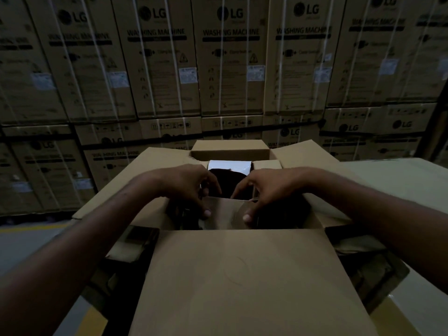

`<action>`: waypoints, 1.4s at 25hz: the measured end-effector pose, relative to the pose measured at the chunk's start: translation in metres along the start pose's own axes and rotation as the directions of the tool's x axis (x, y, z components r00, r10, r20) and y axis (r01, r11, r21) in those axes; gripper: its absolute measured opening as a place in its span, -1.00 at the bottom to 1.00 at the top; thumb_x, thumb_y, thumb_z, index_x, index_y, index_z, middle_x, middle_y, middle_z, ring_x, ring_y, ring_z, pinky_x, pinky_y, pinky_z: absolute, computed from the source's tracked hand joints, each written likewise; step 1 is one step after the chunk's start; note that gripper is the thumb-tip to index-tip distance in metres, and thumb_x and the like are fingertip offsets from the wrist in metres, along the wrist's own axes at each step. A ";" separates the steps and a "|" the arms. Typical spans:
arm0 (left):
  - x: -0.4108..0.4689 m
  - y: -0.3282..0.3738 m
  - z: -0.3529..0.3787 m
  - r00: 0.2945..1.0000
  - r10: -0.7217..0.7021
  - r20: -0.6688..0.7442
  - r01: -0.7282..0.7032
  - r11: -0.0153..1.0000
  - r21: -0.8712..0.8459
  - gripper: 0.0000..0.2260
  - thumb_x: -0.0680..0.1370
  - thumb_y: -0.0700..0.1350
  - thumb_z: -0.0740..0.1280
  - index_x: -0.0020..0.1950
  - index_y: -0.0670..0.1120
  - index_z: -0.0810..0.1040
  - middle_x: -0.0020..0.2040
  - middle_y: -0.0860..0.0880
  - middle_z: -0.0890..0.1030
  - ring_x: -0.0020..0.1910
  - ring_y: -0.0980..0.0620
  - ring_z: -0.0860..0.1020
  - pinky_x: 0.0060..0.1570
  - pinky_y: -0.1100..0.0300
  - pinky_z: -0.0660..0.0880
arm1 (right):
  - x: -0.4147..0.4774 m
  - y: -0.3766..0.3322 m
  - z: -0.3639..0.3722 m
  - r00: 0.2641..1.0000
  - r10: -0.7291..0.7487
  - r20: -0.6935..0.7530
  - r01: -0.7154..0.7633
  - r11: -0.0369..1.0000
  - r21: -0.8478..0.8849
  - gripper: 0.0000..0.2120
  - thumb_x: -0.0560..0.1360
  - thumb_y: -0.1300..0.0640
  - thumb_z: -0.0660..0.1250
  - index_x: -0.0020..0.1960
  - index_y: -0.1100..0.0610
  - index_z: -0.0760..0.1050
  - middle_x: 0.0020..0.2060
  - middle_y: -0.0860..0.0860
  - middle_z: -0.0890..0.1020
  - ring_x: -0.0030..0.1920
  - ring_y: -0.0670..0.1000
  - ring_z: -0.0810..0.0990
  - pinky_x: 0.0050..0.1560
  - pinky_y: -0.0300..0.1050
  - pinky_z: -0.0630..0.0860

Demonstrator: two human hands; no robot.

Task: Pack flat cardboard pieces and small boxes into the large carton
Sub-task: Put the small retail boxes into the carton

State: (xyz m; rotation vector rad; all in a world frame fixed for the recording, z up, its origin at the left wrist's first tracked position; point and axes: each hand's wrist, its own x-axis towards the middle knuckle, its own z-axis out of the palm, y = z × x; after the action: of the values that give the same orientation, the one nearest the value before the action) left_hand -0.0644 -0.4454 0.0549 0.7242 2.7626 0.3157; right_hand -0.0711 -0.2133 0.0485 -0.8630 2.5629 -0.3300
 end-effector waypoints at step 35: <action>0.086 -0.028 -0.032 0.965 -0.260 0.026 0.241 0.926 0.291 -0.37 0.65 0.07 0.29 0.64 0.18 0.05 0.57 -0.02 0.30 0.50 -0.10 0.27 0.40 0.01 0.26 | 0.077 0.040 -0.021 0.911 0.214 -0.353 -0.207 0.977 0.058 -0.34 0.57 0.20 0.37 0.60 -0.08 0.25 0.41 0.02 0.48 0.24 0.01 0.52 0.09 -0.17 0.51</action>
State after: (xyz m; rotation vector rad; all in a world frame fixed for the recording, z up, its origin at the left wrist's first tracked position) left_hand -0.1592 -0.4298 0.0597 0.4219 2.8257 -0.1603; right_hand -0.1569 -0.2282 0.0298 -0.5481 2.9508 -0.4835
